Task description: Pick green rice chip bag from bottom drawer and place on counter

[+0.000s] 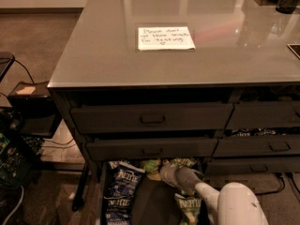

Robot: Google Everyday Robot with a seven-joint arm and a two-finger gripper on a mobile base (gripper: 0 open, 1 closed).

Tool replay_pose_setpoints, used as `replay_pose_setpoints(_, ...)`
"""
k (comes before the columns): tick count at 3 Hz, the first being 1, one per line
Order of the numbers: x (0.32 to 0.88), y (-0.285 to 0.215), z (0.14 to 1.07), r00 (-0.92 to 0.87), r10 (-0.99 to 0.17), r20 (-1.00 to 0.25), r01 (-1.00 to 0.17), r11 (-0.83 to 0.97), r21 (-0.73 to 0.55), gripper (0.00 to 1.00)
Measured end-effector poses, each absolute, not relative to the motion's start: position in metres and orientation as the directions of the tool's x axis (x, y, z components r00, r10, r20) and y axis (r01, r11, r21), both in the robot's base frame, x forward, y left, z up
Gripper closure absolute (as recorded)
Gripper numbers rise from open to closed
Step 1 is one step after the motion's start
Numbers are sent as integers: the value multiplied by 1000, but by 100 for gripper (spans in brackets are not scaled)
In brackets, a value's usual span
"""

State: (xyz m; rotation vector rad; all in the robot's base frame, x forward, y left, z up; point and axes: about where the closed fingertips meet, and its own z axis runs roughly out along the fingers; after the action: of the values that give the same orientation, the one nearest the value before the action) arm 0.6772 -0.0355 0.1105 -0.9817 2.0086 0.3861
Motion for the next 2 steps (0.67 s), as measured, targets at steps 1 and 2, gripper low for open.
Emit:
replay_pose_setpoints(1, 683, -35, 106, -343, -492, -800, -756, 650, -75, 43)
replay_pose_setpoints(2, 683, -35, 106, -343, -492, -800, -756, 650, -75, 64)
